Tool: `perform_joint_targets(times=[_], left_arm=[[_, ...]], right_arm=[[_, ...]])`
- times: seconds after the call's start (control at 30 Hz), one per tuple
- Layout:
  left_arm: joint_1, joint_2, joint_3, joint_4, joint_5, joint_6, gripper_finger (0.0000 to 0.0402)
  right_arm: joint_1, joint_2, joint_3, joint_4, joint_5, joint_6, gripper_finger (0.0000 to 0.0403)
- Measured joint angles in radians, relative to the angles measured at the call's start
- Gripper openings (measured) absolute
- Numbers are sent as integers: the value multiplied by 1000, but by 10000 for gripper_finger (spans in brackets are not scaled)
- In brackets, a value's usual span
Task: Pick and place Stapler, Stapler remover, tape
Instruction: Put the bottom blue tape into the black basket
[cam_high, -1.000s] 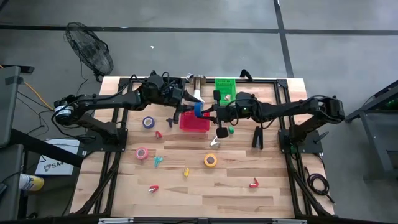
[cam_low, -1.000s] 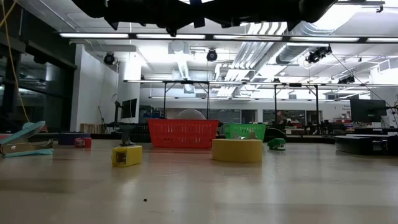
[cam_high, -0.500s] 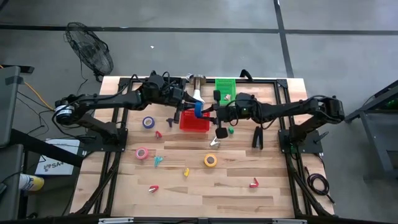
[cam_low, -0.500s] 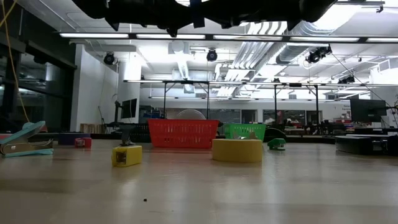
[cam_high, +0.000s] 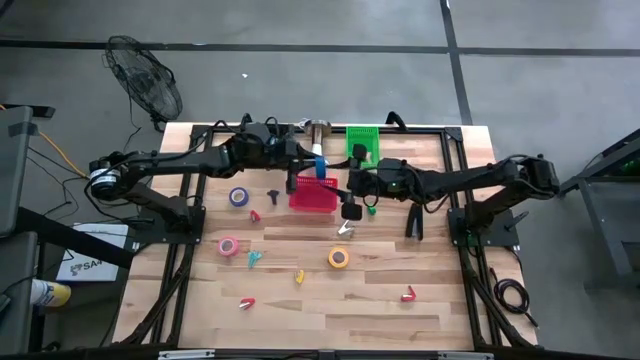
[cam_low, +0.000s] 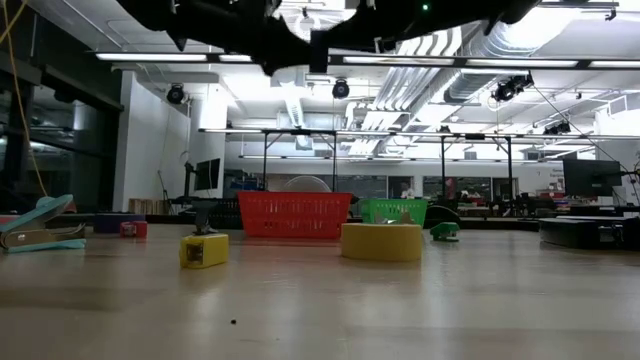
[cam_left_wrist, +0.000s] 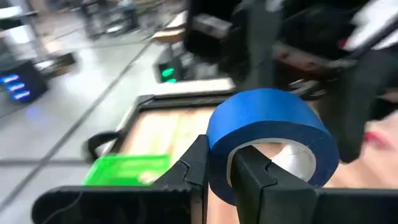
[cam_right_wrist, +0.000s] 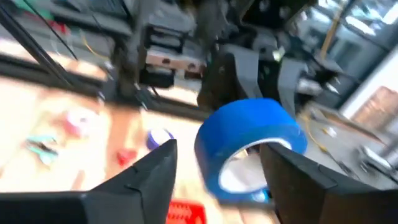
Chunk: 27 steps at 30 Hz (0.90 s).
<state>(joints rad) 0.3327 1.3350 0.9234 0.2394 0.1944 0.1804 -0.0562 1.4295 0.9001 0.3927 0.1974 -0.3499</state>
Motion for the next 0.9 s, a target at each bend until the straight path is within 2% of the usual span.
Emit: perform_joint_targets(times=[0.13,0.33,0.43,0.5,0.6,0.8,0.9], left_arm=[[1,0,0,-100,-221,7,35],[2,0,-1,-256,-630,-54,35],[29,0,-1,-331,-738,-127,35],[64,0,-1,-379,-745,-193,35],[139,0,-1,-459,-702,-286,35],[308,0,-2,-581,-513,-420,38],[361,14,-2,-594,-457,-434,47]], right_arm=[[5,-35,0,-101,90,45,239],[5,-54,0,-199,129,122,237],[5,-56,0,-209,131,125,237],[5,-56,0,-212,130,130,238],[5,-56,0,-214,130,133,239],[5,-56,0,-217,130,149,237],[5,-56,0,-218,130,151,238]])
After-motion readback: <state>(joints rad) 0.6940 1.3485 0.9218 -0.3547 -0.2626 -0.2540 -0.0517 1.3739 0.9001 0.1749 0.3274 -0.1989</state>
